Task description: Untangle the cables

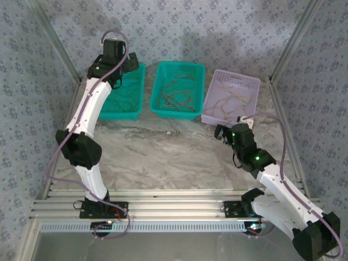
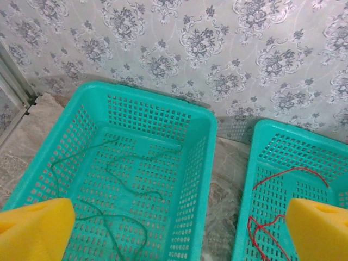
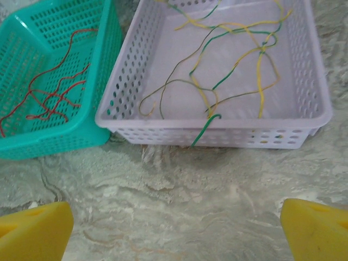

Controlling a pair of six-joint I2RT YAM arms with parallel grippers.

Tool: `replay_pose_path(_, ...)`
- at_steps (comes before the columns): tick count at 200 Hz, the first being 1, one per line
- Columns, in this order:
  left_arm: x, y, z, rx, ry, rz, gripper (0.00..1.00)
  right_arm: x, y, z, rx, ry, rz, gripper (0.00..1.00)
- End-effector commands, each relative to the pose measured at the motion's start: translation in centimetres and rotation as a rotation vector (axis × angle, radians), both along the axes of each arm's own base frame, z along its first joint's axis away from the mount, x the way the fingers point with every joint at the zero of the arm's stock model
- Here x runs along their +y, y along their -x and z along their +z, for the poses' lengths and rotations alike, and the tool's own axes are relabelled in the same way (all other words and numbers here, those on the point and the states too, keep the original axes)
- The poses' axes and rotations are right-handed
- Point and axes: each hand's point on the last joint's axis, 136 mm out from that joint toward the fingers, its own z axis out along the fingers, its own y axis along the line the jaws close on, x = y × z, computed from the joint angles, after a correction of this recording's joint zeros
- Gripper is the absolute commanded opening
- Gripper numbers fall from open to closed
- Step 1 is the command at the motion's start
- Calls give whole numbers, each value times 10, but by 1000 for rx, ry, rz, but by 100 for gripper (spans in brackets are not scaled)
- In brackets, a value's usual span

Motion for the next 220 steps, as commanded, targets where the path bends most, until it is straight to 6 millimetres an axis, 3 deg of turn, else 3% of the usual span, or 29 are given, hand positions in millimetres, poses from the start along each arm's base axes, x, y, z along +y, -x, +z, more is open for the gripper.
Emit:
replay_pose_path(1,-4,18,17,-50,-8,-15,100,-14,-6,17,-39,-9,-80,100)
replay_pose_path(54,17,65,10,-58,-55,24,100,-35,-14,20,-63,-150,-212,100)
replay_pose_path(114,41,121,-22,-103,8,99,100,-59,-25,19,-99,-214,-336,100)
replay_pose_path(139,43,135,-33,-86,22,96,100,-65,-34,21,-98,-127,-324,100)
replay_pose_path(185,47,152,-44,-44,-9,85,100,-104,-37,20,-163,-32,-473,100)
replay_pose_path(220,53,159,-54,-61,-28,104,100,-119,-48,10,-121,70,-462,100)
